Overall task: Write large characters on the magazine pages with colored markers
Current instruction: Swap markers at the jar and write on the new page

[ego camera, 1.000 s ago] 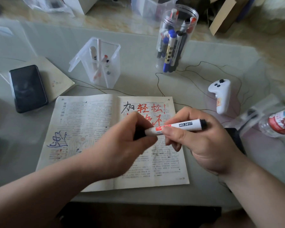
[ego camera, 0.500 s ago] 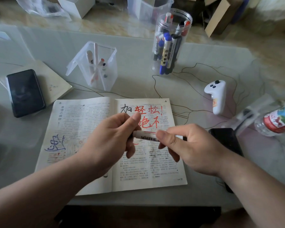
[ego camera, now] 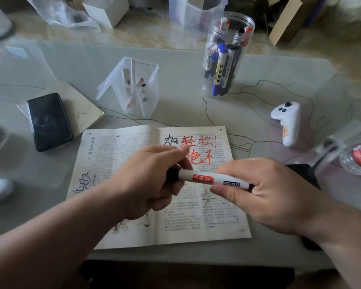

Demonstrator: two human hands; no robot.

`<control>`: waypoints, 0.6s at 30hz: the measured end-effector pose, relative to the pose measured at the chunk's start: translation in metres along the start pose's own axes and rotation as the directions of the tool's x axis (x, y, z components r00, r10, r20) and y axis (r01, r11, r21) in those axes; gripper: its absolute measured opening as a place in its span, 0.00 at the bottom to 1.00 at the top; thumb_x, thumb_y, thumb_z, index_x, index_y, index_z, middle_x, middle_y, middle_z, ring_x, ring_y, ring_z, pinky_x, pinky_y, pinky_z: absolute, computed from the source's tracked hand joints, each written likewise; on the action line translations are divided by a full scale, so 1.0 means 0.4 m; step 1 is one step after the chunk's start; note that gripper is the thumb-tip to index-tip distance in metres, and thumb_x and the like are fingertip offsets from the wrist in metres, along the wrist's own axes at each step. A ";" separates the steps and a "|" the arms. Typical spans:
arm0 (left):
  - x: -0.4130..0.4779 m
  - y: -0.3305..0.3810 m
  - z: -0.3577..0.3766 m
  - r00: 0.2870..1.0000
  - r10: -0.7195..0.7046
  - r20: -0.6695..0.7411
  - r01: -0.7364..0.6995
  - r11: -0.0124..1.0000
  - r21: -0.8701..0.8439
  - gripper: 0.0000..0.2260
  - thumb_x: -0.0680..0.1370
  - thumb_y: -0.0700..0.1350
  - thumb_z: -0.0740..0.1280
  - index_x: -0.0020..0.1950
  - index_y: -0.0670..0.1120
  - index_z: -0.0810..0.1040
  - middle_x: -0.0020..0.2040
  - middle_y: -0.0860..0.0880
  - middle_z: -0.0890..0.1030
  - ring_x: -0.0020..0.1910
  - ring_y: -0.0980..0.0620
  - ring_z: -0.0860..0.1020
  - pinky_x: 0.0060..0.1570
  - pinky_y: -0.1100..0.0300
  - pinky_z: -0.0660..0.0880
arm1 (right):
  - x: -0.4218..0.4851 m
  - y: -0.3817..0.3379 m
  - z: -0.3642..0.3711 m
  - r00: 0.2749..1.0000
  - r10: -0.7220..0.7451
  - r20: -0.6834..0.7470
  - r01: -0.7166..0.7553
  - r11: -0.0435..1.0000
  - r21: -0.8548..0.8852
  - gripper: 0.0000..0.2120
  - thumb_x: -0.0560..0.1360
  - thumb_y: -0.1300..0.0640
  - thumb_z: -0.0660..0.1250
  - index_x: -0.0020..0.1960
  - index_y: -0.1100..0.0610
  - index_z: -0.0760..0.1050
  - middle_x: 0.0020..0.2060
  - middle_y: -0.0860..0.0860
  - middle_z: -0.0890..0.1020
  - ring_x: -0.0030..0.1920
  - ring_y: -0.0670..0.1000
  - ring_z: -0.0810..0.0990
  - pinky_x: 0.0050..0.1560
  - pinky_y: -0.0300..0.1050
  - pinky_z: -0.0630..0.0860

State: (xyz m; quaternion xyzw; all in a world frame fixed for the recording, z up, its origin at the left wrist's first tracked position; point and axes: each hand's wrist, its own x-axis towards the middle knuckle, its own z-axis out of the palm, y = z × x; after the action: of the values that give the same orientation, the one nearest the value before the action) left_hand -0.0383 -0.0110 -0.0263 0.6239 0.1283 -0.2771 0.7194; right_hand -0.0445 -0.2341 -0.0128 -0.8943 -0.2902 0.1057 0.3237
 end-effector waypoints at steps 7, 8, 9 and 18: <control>0.003 -0.028 -0.010 0.986 0.163 -0.021 -0.161 0.984 0.073 0.19 0.84 0.55 0.56 0.42 0.41 0.72 0.26 0.45 0.62 0.22 0.52 0.57 0.26 0.61 0.55 | 0.002 -0.014 0.033 0.990 -0.109 -0.088 0.105 0.993 -0.051 0.13 0.81 0.43 0.64 0.43 0.50 0.77 0.31 0.40 0.73 0.31 0.45 0.73 0.31 0.46 0.71; 0.004 -0.029 -0.010 0.982 0.188 -0.031 -0.185 0.981 0.063 0.18 0.85 0.53 0.56 0.42 0.42 0.71 0.25 0.46 0.63 0.21 0.52 0.57 0.26 0.62 0.56 | 0.001 -0.016 0.036 0.991 -0.108 -0.085 0.108 0.994 -0.004 0.12 0.81 0.44 0.64 0.42 0.49 0.76 0.31 0.38 0.71 0.30 0.44 0.73 0.30 0.42 0.70; 0.006 -0.028 -0.009 0.978 0.207 -0.033 -0.205 0.977 0.055 0.17 0.85 0.52 0.55 0.42 0.43 0.70 0.25 0.48 0.63 0.20 0.52 0.58 0.25 0.63 0.57 | 0.001 -0.017 0.039 0.991 -0.103 -0.085 0.108 0.993 0.051 0.12 0.81 0.46 0.65 0.41 0.49 0.75 0.30 0.38 0.71 0.30 0.43 0.72 0.31 0.38 0.68; 0.005 -0.023 -0.001 0.964 0.263 -0.023 -0.257 0.956 0.143 0.17 0.85 0.50 0.55 0.38 0.49 0.72 0.26 0.50 0.65 0.21 0.54 0.61 0.23 0.62 0.59 | 0.002 -0.030 0.032 0.991 0.130 -0.008 -0.117 0.911 0.395 0.15 0.76 0.45 0.71 0.40 0.56 0.80 0.30 0.49 0.78 0.31 0.49 0.76 0.33 0.46 0.73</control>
State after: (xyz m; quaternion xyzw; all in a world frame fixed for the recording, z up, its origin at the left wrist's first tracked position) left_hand -0.0417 -0.0117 -0.0353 0.6896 0.0403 -0.1752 0.7015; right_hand -0.0539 -0.2195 -0.0150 -0.8293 -0.2004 0.1668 0.4943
